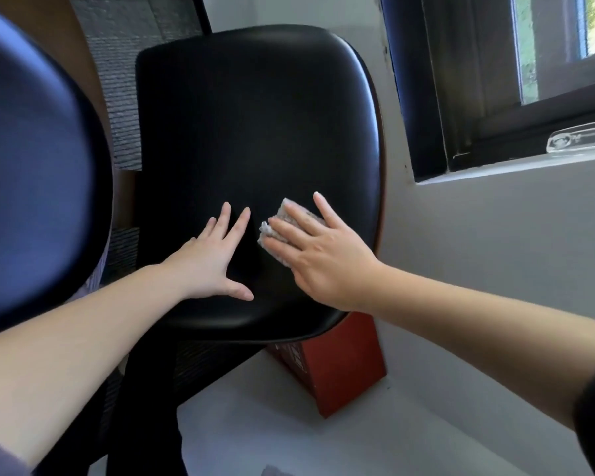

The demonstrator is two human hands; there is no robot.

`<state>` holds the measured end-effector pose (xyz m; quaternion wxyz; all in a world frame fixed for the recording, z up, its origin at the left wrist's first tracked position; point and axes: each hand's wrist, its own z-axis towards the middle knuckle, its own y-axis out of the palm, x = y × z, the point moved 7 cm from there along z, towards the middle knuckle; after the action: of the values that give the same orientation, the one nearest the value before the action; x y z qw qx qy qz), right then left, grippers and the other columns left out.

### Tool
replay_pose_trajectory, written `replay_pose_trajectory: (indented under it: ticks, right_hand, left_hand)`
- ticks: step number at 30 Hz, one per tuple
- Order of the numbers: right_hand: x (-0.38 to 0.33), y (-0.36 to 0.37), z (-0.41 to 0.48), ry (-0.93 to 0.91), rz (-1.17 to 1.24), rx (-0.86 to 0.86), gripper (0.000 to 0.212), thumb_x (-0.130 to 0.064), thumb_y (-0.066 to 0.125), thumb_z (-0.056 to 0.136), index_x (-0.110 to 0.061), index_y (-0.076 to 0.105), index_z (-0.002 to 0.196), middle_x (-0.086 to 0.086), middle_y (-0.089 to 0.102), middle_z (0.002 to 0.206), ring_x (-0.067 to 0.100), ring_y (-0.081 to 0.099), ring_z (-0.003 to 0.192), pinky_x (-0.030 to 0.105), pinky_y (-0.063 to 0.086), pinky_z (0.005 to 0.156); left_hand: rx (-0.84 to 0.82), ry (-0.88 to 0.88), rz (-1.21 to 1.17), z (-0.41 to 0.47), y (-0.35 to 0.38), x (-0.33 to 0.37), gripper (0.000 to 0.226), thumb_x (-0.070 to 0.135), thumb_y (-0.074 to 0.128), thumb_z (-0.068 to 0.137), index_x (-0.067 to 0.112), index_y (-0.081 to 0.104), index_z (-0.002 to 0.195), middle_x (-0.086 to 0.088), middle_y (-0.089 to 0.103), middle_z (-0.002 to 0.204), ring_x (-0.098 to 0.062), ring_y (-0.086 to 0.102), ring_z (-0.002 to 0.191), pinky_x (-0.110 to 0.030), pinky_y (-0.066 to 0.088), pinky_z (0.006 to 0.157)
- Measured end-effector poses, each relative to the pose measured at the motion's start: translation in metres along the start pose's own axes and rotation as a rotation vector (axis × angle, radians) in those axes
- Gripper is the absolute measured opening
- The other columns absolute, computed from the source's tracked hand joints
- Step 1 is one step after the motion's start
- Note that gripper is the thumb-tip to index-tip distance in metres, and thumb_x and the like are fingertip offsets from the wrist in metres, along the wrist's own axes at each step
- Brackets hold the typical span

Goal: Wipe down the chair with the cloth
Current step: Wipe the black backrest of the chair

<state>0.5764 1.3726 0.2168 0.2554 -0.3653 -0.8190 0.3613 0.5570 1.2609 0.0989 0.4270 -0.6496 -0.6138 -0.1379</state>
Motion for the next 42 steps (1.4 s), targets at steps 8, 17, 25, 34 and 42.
replay_pose_trajectory:
  ticks: [8, 17, 25, 34, 42]
  right_hand:
    - [-0.055, 0.016, -0.023, -0.274, -0.012, -0.027, 0.059, -0.034, 0.03, 0.09, -0.023, 0.045, 0.146, 0.003, 0.046, 0.149, 0.036, 0.03, 0.144, 0.056, 0.008, 0.119]
    - [-0.021, 0.013, 0.02, -0.108, -0.065, -0.066, 0.061, -0.033, 0.024, 0.088, -0.023, 0.05, 0.143, 0.004, 0.051, 0.146, 0.031, 0.038, 0.141, 0.063, 0.01, 0.116]
    - [0.099, -0.032, 0.111, 0.204, -0.266, 0.003, 0.06, -0.035, 0.022, 0.099, -0.023, 0.014, 0.157, 0.004, 0.013, 0.164, 0.029, 0.003, 0.152, 0.065, -0.011, 0.112]
    - [0.154, -0.063, 0.169, 0.46, -0.19, 0.115, 0.059, -0.028, 0.031, 0.097, -0.017, 0.021, 0.154, 0.01, 0.024, 0.16, 0.035, 0.02, 0.147, 0.066, -0.001, 0.115]
    - [0.149, -0.059, 0.185, 0.404, -0.23, 0.103, 0.06, -0.03, 0.028, 0.098, -0.016, 0.019, 0.155, 0.011, 0.022, 0.16, 0.038, 0.019, 0.146, 0.063, -0.001, 0.116]
  left_hand:
    - [0.012, 0.018, 0.14, -0.011, 0.009, -0.019, 0.139, 0.06, 0.079, 0.066, 0.036, -0.033, 0.144, -0.007, -0.032, 0.157, -0.031, 0.006, 0.15, -0.045, 0.031, 0.116]
    - [0.043, 0.028, 0.1, -0.005, -0.003, -0.031, 0.13, 0.061, 0.075, 0.07, 0.035, -0.024, 0.149, -0.007, -0.025, 0.16, -0.03, 0.015, 0.149, -0.041, 0.038, 0.111]
    - [0.106, 0.053, 0.049, 0.025, -0.037, -0.033, 0.128, 0.06, 0.075, 0.071, 0.037, -0.024, 0.149, -0.008, -0.024, 0.16, -0.033, 0.015, 0.149, -0.042, 0.04, 0.11]
    - [0.139, 0.066, 0.046, 0.053, -0.079, -0.047, 0.126, 0.056, 0.076, 0.072, 0.04, -0.024, 0.148, -0.008, -0.025, 0.16, -0.032, 0.021, 0.147, -0.041, 0.044, 0.107]
    - [0.136, 0.067, 0.009, 0.055, -0.073, -0.064, 0.125, 0.057, 0.075, 0.072, 0.042, -0.024, 0.148, -0.006, -0.025, 0.16, -0.03, 0.017, 0.149, -0.039, 0.042, 0.109]
